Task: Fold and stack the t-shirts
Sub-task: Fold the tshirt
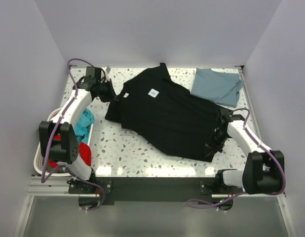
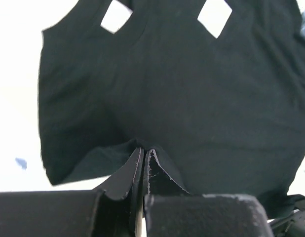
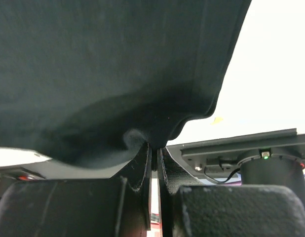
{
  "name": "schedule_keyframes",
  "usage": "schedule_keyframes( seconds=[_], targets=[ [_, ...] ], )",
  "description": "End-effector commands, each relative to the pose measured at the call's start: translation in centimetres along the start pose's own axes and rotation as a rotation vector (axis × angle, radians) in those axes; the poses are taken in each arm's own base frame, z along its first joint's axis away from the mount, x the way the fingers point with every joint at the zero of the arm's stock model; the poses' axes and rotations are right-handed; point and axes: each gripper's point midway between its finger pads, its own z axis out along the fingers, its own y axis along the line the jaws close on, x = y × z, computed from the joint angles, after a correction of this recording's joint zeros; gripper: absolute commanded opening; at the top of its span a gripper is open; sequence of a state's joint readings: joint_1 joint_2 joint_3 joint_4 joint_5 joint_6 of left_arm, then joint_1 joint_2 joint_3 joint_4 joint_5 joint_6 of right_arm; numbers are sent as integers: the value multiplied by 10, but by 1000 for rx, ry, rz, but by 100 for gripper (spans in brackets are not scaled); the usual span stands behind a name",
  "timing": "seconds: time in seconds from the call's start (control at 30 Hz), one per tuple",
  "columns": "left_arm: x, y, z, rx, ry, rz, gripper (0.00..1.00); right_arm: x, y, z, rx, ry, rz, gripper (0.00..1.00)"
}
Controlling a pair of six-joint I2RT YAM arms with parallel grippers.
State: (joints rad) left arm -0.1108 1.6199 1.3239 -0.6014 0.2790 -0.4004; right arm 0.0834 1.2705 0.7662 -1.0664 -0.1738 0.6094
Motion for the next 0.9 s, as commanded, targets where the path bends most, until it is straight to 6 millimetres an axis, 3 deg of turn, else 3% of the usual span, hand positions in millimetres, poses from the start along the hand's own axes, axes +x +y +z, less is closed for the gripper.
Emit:
schedule_keyframes(
  seconds=[0.0, 0.03, 0.23, 0.57, 0.87],
  targets=[
    [-33, -30, 9, 103, -45, 52, 0, -32, 8, -7, -19, -67, -19, 0],
    [-31, -33, 17, 114, -22, 56, 0, -35, 8, -7, -16, -66, -19, 0],
    [-62, -48, 23, 150, -59, 72, 0, -53, 13, -7, -27, -70, 1, 0],
    [-87, -59, 35, 185, -93, 57, 0, -79, -15, -19, -19, -110, 103, 0],
    [-104, -67, 44, 214, -131, 43, 0, -92, -29, -23, -3, -125, 141, 0]
  ],
)
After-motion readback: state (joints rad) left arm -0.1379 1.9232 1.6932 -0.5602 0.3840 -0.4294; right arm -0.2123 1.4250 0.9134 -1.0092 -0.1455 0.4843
